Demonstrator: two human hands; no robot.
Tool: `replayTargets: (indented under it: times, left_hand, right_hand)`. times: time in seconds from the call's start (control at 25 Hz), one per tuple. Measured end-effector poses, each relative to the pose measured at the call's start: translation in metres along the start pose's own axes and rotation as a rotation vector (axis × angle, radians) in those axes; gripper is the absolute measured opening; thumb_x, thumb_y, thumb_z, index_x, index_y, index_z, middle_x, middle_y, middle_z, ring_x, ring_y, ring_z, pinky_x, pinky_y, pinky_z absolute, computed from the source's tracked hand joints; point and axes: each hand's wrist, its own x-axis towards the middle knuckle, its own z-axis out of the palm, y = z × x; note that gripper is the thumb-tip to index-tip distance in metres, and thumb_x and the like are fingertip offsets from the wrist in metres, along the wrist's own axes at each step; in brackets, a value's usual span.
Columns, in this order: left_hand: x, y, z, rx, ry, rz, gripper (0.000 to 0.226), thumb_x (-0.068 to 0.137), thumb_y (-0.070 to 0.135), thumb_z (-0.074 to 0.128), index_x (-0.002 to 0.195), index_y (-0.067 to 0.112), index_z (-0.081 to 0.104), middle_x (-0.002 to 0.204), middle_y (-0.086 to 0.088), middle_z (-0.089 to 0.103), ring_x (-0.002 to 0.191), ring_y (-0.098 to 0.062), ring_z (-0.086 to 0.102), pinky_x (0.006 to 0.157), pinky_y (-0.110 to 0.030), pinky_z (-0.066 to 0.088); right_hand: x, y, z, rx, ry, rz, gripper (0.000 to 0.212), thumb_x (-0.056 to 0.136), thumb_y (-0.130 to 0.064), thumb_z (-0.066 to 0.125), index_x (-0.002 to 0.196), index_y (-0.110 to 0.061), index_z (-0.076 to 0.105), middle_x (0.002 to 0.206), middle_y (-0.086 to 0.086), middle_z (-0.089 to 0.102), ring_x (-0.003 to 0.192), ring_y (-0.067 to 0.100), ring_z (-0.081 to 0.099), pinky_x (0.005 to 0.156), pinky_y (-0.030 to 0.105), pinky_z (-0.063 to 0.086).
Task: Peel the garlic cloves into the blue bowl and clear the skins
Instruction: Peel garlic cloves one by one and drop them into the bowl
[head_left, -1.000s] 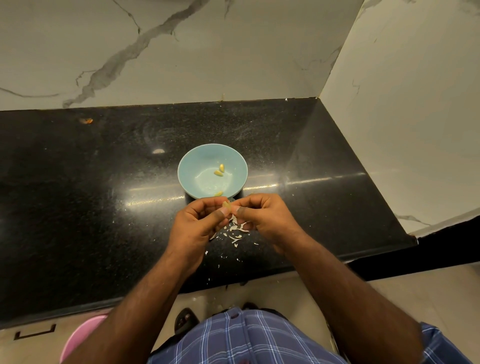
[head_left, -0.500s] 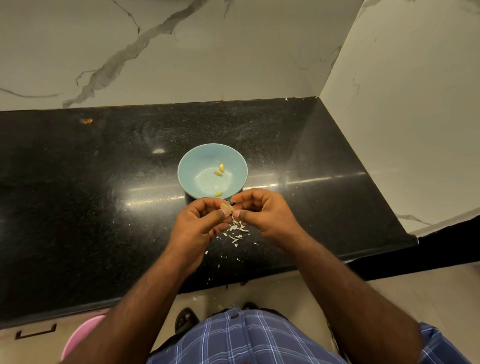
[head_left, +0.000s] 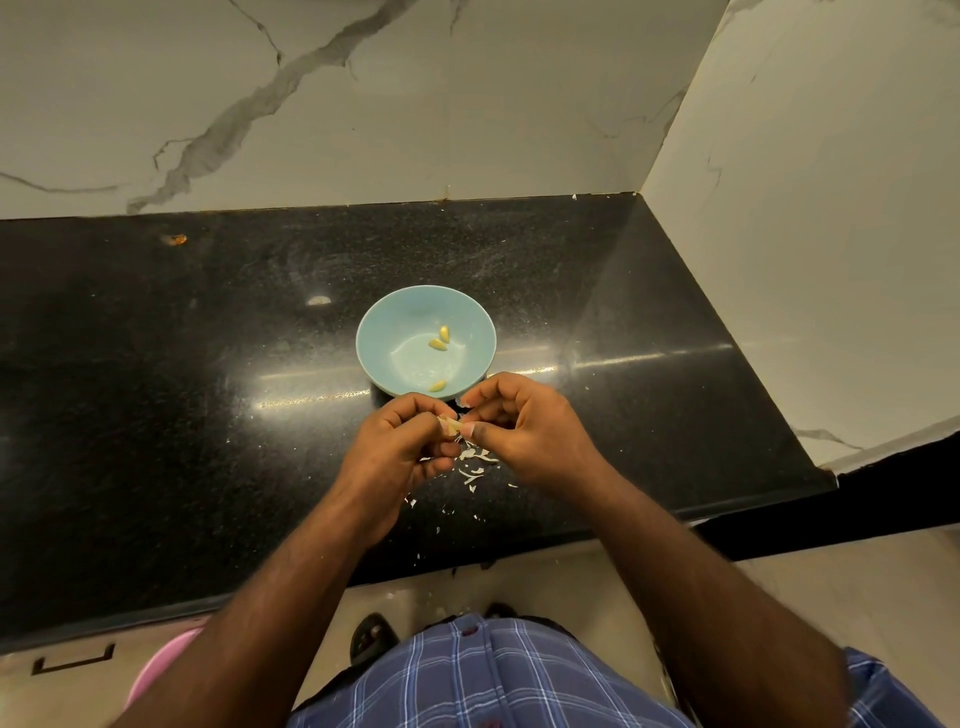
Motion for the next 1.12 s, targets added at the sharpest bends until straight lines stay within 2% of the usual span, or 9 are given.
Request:
replayTargets:
  times: [0.16,0.36,0.56,0.88,1.0,1.12]
  left_hand:
    - [-0.001,0.004,0.001,0.003,-0.014,-0.015,0.027,0.092,-0.001,0.057,0.081,0.016,0.074,0.082,-0.011,0.07,0.071,-0.015,0.065,0.066,-0.028,0.053]
    - [-0.001,0.004,-0.001,0.014,0.003,-0.069,0.019,0.093,0.0,0.055,0.086,0.008,0.07,0.082,-0.01,0.07,0.074,-0.017,0.066,0.061,-0.025,0.053]
    - [-0.001,0.007,-0.003,-0.089,-0.023,-0.145,0.016,0.093,0.002,0.053,0.092,0.005,0.068,0.084,-0.013,0.069,0.071,-0.015,0.067,0.058,-0.022,0.054]
    - [-0.004,0.009,0.001,-0.132,-0.025,-0.112,0.026,0.094,-0.002,0.055,0.08,0.01,0.073,0.077,-0.012,0.069,0.067,-0.015,0.067,0.055,-0.02,0.055]
    - [-0.004,0.008,0.003,-0.137,0.001,-0.105,0.025,0.094,-0.002,0.056,0.08,0.011,0.073,0.076,-0.01,0.069,0.067,-0.014,0.066,0.055,-0.02,0.055]
    - [-0.005,0.007,0.008,-0.157,0.02,-0.109,0.026,0.094,-0.001,0.057,0.079,0.013,0.074,0.077,-0.008,0.07,0.067,-0.013,0.067,0.057,-0.021,0.055]
  right_hand:
    - [-0.001,-0.003,0.001,-0.107,-0.002,-0.058,0.023,0.087,-0.014,0.076,0.105,-0.025,0.066,0.085,-0.008,0.074,0.08,0.008,0.071,0.079,0.04,0.062]
    - [-0.004,-0.006,0.001,-0.111,0.028,-0.082,0.023,0.088,-0.014,0.077,0.107,-0.022,0.067,0.081,-0.014,0.071,0.078,0.002,0.068,0.077,0.029,0.059]
    - [-0.004,-0.006,0.001,-0.126,0.051,-0.124,0.022,0.089,-0.012,0.075,0.106,-0.023,0.067,0.087,-0.013,0.07,0.085,0.006,0.068,0.08,0.03,0.059]
    - [-0.001,-0.004,0.002,0.046,0.101,-0.039,0.028,0.086,-0.006,0.077,0.095,-0.03,0.068,0.087,-0.005,0.072,0.083,0.009,0.069,0.08,0.028,0.058]
    - [-0.004,-0.003,0.006,-0.025,0.155,-0.093,0.023,0.087,-0.007,0.076,0.103,-0.022,0.07,0.085,-0.009,0.071,0.082,0.005,0.068,0.079,0.028,0.06]
    - [-0.005,-0.002,0.009,-0.064,0.168,-0.113,0.027,0.091,-0.009,0.072,0.115,-0.018,0.069,0.09,-0.009,0.074,0.087,0.006,0.071,0.082,0.032,0.061]
